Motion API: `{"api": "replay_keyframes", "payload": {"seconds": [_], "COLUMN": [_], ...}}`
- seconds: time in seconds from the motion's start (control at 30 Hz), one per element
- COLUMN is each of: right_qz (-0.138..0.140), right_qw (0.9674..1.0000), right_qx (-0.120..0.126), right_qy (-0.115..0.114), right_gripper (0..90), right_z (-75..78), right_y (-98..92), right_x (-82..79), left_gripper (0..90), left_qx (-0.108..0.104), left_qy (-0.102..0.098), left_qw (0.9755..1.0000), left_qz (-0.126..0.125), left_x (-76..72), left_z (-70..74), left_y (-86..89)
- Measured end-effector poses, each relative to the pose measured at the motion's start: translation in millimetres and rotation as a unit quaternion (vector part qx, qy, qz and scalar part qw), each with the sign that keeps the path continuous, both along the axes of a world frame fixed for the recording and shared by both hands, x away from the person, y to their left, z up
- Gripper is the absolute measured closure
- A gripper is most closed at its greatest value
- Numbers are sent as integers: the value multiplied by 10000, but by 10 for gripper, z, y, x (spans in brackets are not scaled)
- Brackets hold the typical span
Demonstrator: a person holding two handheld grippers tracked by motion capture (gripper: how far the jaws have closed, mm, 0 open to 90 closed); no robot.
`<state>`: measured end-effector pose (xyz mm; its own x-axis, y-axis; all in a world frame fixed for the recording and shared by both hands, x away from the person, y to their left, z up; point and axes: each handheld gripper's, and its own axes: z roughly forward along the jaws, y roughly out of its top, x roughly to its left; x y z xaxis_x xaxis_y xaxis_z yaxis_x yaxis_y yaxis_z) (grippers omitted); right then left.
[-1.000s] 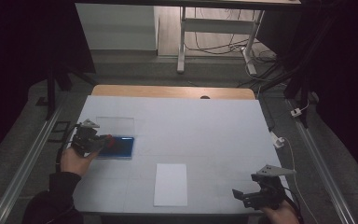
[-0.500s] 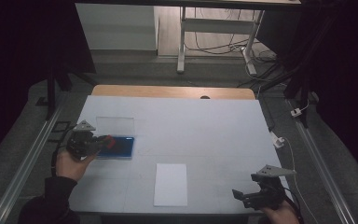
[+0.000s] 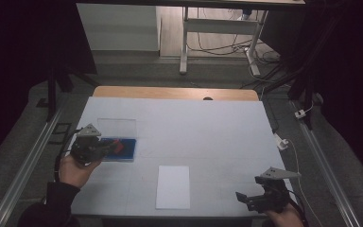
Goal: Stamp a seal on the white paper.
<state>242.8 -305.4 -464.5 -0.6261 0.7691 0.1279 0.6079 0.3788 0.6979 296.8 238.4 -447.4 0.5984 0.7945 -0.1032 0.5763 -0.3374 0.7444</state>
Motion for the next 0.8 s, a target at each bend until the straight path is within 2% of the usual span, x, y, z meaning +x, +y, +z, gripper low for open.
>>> {"api": "replay_keyframes", "payload": {"seconds": [0.23, 0.43, 0.63, 0.8], "right_qz": [2, 12, 4, 4], "right_qw": [10000, 10000, 10000, 10000], "right_qx": [-21, -13, -20, -25], "right_qy": [21, 13, 20, 18], "right_gripper": [22, 22, 22, 22], "right_z": [2, 0, 0, 1], "right_y": [10, 13, 10, 10], "right_x": [4, 5, 8, 7], "left_gripper": [800, 800, 800, 801], "left_qx": [9, -65, -118, -96], "left_qy": [-31, 8, 77, 120], "left_qw": [9994, 9982, 9960, 9931], "left_qz": [-350, -595, -888, -1160], "left_x": [-55, -92, -122, -146], "left_z": [59, 88, 110, 120], "left_y": [-178, -313, -502, -684]}}
